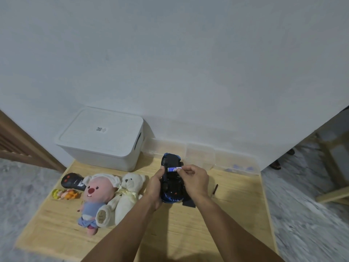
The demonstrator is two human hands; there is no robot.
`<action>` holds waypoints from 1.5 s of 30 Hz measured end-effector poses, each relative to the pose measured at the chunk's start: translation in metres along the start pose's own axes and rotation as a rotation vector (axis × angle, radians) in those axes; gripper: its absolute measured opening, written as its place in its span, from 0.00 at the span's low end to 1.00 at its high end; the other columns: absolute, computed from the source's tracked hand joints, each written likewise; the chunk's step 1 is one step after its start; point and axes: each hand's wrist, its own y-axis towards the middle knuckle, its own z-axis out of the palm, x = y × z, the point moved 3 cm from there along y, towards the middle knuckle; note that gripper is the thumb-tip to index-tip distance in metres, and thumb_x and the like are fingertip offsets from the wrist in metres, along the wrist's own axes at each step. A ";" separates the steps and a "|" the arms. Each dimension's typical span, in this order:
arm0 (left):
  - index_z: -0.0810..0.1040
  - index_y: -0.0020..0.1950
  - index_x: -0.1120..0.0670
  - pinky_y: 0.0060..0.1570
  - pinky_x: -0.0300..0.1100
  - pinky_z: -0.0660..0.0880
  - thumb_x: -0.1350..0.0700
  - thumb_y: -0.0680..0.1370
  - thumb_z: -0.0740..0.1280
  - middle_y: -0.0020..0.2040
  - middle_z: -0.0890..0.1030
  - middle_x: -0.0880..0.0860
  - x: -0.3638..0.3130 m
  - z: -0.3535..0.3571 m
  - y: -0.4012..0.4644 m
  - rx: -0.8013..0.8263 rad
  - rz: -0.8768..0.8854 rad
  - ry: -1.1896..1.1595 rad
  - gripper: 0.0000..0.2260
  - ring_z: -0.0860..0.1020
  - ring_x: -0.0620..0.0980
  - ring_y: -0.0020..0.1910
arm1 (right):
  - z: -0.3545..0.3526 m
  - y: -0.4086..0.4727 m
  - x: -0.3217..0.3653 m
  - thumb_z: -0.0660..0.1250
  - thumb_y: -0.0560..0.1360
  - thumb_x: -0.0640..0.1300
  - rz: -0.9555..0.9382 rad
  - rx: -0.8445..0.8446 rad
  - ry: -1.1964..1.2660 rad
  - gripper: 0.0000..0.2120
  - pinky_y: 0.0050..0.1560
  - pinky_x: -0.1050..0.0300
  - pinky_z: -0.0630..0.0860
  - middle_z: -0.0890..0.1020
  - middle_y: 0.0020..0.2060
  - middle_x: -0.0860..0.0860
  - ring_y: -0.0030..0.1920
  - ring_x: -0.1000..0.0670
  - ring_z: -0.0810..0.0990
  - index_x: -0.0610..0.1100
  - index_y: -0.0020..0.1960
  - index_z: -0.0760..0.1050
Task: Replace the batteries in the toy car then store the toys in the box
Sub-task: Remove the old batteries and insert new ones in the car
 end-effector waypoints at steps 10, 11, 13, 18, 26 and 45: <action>0.80 0.62 0.58 0.51 0.55 0.78 0.41 0.81 0.55 0.58 0.82 0.64 0.001 -0.005 0.005 -0.031 0.029 0.032 0.25 0.80 0.64 0.56 | -0.004 0.005 -0.002 0.76 0.67 0.43 0.137 -0.046 0.149 0.05 0.38 0.68 0.72 0.84 0.38 0.54 0.41 0.58 0.81 0.45 0.40 0.82; 0.80 0.62 0.58 0.51 0.55 0.78 0.41 0.81 0.55 0.58 0.81 0.64 0.000 -0.004 0.005 -0.034 0.030 0.032 0.25 0.80 0.64 0.56 | -0.003 0.005 -0.003 0.77 0.67 0.44 0.135 -0.045 0.140 0.04 0.39 0.67 0.73 0.83 0.38 0.54 0.41 0.58 0.81 0.46 0.40 0.82; 0.80 0.63 0.57 0.52 0.55 0.78 0.41 0.81 0.55 0.58 0.82 0.63 -0.001 -0.004 0.005 -0.030 0.032 0.032 0.25 0.81 0.64 0.56 | 0.000 0.005 -0.005 0.77 0.67 0.44 0.125 -0.033 0.143 0.04 0.42 0.64 0.76 0.84 0.37 0.54 0.41 0.56 0.82 0.47 0.37 0.82; 0.79 0.63 0.57 0.54 0.56 0.77 0.40 0.81 0.55 0.58 0.82 0.63 -0.007 -0.003 0.005 -0.027 0.015 0.031 0.25 0.81 0.63 0.57 | 0.011 0.005 -0.008 0.74 0.70 0.43 0.096 0.030 0.091 0.01 0.45 0.64 0.75 0.85 0.39 0.55 0.43 0.54 0.83 0.47 0.41 0.85; 0.80 0.62 0.58 0.41 0.48 0.79 0.41 0.81 0.55 0.56 0.82 0.64 -0.014 -0.015 0.004 -0.064 0.012 0.036 0.25 0.84 0.60 0.44 | 0.025 -0.007 -0.004 0.58 0.80 0.39 -0.304 0.259 -0.410 0.13 0.48 0.55 0.75 0.73 0.47 0.51 0.48 0.46 0.75 0.43 0.58 0.79; 0.79 0.53 0.54 0.43 0.47 0.79 0.45 0.82 0.58 0.47 0.84 0.59 -0.089 -0.038 -0.002 -0.299 0.264 0.298 0.16 0.83 0.58 0.46 | 0.063 0.008 -0.023 0.67 0.74 0.37 -0.174 0.627 -0.632 0.16 0.59 0.57 0.74 0.81 0.59 0.49 0.59 0.48 0.78 0.45 0.61 0.78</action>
